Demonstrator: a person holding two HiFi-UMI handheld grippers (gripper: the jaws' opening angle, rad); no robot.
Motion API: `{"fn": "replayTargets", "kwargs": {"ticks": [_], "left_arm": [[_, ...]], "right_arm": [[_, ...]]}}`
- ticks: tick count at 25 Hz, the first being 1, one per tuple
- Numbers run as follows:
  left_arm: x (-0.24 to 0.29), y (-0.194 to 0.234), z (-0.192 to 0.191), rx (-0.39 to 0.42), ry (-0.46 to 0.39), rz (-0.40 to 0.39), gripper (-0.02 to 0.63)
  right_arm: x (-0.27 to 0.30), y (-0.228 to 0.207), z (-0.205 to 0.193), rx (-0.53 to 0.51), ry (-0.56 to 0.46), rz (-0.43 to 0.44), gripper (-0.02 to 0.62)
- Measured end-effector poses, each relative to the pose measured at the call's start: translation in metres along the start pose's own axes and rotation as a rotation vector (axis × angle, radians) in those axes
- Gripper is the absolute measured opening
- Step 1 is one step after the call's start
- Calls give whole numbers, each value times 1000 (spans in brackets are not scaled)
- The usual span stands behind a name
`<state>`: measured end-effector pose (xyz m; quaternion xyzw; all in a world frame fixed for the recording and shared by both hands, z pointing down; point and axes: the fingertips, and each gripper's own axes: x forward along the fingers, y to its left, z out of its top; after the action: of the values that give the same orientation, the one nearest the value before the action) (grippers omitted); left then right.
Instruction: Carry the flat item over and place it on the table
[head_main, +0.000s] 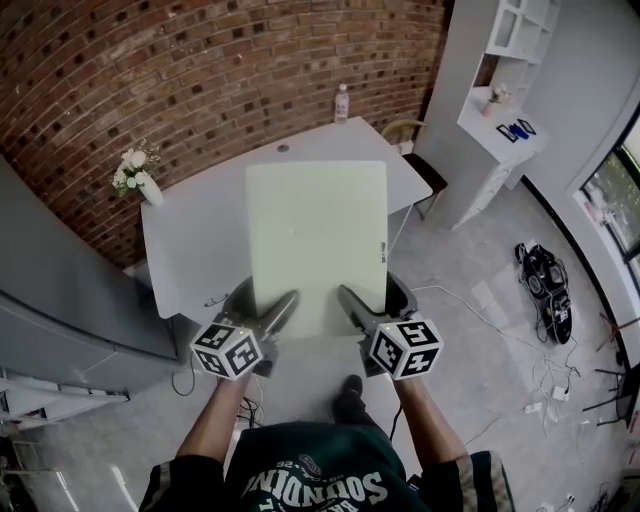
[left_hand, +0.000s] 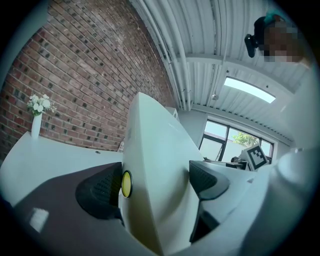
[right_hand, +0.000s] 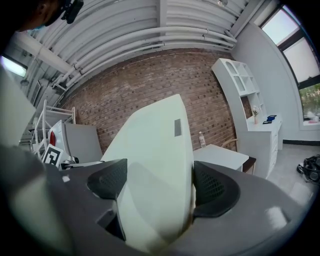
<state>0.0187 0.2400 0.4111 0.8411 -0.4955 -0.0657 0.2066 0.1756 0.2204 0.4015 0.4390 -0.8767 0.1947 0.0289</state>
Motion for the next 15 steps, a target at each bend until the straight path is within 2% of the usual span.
{"fn": "replayTargets", "kwargs": {"ticks": [15], "left_arm": [[81,-6,4,-10,-22,97,419]], "right_arm": [[39,-79,33,-4,37,95,407]]}}
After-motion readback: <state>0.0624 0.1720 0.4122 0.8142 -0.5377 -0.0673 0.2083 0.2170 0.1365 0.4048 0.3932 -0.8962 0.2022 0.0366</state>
